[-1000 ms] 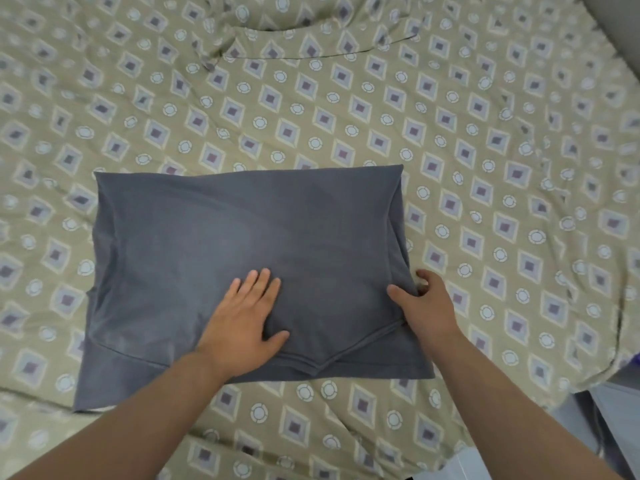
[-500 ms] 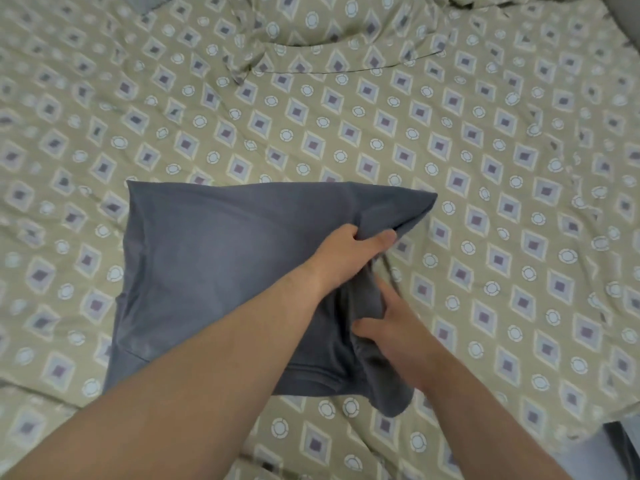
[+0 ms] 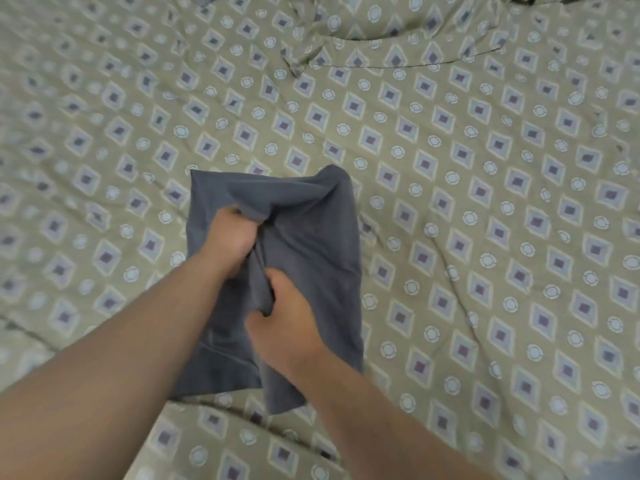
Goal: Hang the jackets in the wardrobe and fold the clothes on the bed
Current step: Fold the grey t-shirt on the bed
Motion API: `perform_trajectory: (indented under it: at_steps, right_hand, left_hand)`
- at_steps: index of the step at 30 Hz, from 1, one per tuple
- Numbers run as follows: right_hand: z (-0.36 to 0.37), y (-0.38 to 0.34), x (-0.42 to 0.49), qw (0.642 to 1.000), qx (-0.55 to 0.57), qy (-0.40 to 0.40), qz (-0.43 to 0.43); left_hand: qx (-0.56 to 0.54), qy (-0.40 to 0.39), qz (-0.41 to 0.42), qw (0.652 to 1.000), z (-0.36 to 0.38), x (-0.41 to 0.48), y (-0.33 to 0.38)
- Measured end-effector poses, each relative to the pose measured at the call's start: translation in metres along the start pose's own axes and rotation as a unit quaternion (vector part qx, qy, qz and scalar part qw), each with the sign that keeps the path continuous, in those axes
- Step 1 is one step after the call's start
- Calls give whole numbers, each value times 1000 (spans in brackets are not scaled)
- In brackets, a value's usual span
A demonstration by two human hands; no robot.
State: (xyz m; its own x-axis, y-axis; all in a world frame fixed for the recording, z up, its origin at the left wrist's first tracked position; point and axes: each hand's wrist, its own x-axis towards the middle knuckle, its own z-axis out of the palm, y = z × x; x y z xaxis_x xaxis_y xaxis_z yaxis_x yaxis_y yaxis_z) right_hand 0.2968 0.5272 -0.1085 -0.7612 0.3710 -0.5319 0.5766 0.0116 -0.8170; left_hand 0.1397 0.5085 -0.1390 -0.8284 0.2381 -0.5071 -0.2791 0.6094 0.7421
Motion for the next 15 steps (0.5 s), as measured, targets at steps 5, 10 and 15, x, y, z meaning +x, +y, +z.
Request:
perform_trajectory:
  at_steps: [5,10,15]
  right_hand:
    - [56,-6,-4,986,-89,-125,-71]
    - [-1,18,21,986,-135,40,-87]
    - [-59,49,49,963,-227,121,-76]
  left_hand:
    - [-111,28,-189,975,-60,26,-32]
    - [-172,-11,-154,973,-80,21,-60]
    - [-80,12,-41,996,-76,26,-64]
